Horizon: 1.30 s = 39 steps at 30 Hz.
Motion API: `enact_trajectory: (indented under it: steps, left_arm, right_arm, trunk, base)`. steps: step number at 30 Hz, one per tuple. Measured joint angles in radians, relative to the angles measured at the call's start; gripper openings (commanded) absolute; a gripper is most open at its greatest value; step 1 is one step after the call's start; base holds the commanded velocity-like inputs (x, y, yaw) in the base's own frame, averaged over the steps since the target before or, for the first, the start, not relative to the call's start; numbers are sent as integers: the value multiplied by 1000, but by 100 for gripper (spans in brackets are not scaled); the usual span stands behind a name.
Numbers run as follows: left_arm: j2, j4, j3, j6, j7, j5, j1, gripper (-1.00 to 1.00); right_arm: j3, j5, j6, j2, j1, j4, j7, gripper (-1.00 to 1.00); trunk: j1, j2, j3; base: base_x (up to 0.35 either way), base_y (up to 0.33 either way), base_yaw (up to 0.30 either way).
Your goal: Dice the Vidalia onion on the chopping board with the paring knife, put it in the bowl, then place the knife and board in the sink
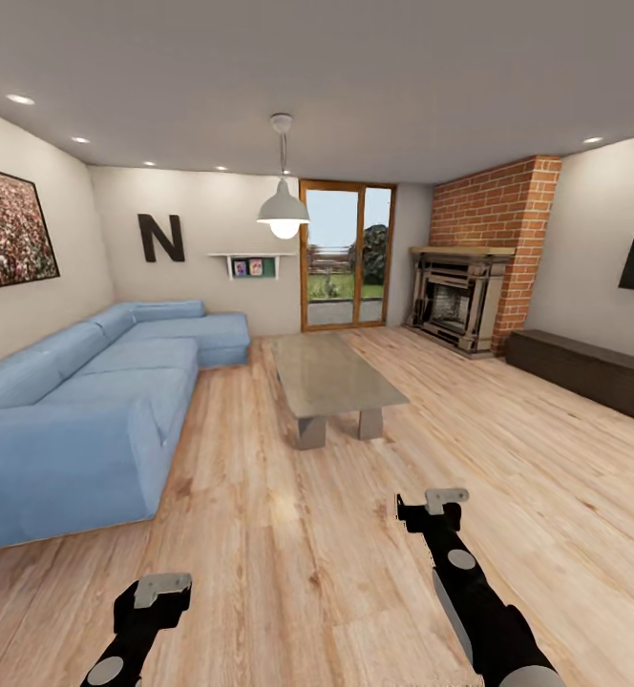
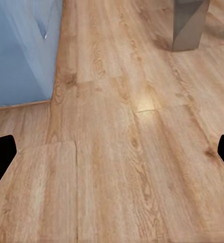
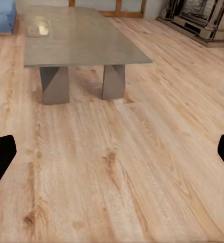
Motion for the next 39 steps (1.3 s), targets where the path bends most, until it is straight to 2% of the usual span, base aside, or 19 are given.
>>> enact_trajectory:
  steps: [16,39]
  left_arm:
    - [-2,7,-2,-5,-6,0,0,100]
    - [-2,7,-2,-4,-7,-1,0,100]
  right_arm:
    - [0,0,0,0,0,-1,0,100]
    - [0,0,0,1,0,-2,0,100]
  trunk:
    - [0,0,9]
    - [-1,0,21]
  base:
    - [21,0,-272]
    - [322,0,-272]
